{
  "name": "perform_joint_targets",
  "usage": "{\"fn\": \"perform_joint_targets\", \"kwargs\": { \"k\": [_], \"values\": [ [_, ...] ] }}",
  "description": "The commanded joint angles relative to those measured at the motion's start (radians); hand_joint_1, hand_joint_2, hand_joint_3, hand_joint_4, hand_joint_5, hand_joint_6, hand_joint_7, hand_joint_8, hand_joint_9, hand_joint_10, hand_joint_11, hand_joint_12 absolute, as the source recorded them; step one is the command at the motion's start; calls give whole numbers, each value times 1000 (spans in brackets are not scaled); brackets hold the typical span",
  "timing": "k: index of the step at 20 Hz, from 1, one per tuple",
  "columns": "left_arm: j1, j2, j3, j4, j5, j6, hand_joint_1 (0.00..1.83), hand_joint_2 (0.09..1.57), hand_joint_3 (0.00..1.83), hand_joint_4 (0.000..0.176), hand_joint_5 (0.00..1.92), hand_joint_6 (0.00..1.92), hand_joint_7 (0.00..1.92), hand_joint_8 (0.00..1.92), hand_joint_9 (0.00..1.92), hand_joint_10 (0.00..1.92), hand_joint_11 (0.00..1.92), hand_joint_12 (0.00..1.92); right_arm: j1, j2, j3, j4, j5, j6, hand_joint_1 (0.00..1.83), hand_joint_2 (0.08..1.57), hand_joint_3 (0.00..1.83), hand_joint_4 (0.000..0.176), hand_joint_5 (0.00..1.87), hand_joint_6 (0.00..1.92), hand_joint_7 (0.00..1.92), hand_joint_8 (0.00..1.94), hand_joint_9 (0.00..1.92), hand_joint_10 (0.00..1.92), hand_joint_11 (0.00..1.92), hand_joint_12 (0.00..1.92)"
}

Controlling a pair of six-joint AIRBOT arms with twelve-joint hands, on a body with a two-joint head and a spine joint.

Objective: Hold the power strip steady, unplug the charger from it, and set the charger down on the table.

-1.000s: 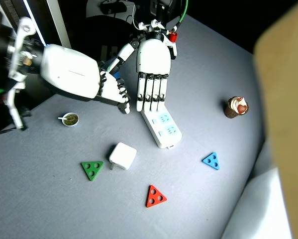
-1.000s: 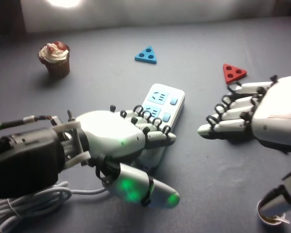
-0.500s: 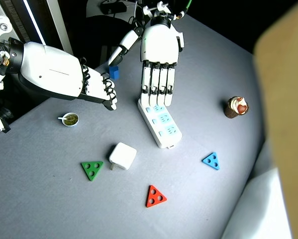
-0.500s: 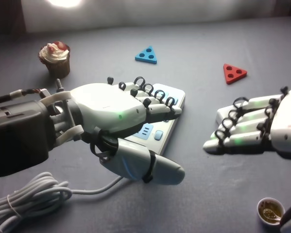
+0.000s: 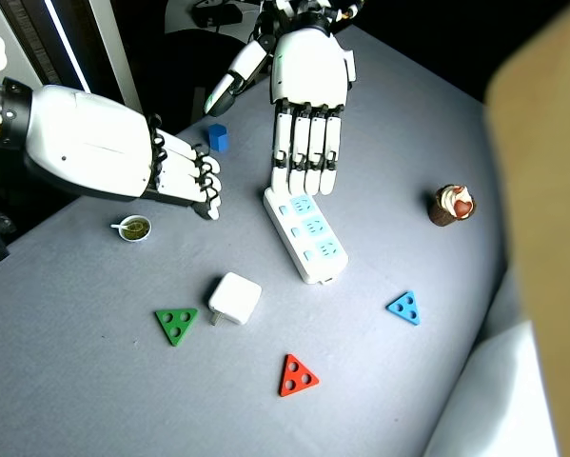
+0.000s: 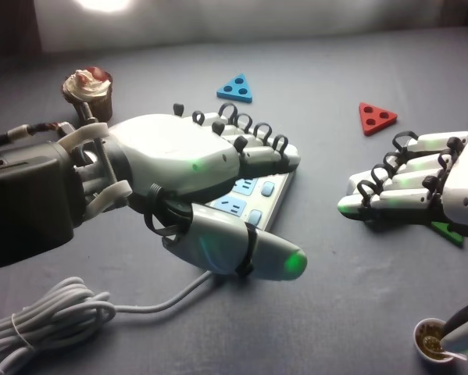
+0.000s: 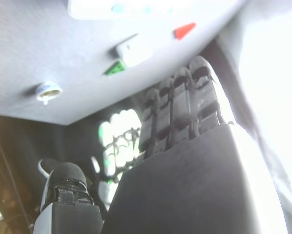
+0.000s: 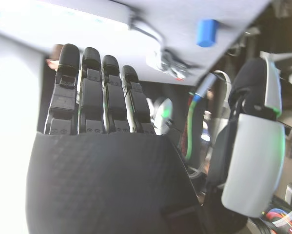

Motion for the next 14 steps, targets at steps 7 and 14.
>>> {"fn": "perform_joint_targets", "kwargs": {
  "k": [7,14],
  "values": [
    [-79,28,-1,9,-15,-3,0,1030,1,0,134,0,147,0,122,0,0,347,-5,18,18,331,-150,-244,579,842,0,0,105,4,166,5,193,5,0,584],
    [-105,37,5,19,17,-3,0,1016,0,0,123,1,139,5,126,4,1,344,-5,30,39,507,-238,-506,601,836,0,0,131,2,222,4,252,5,0,737]
  ]
}}
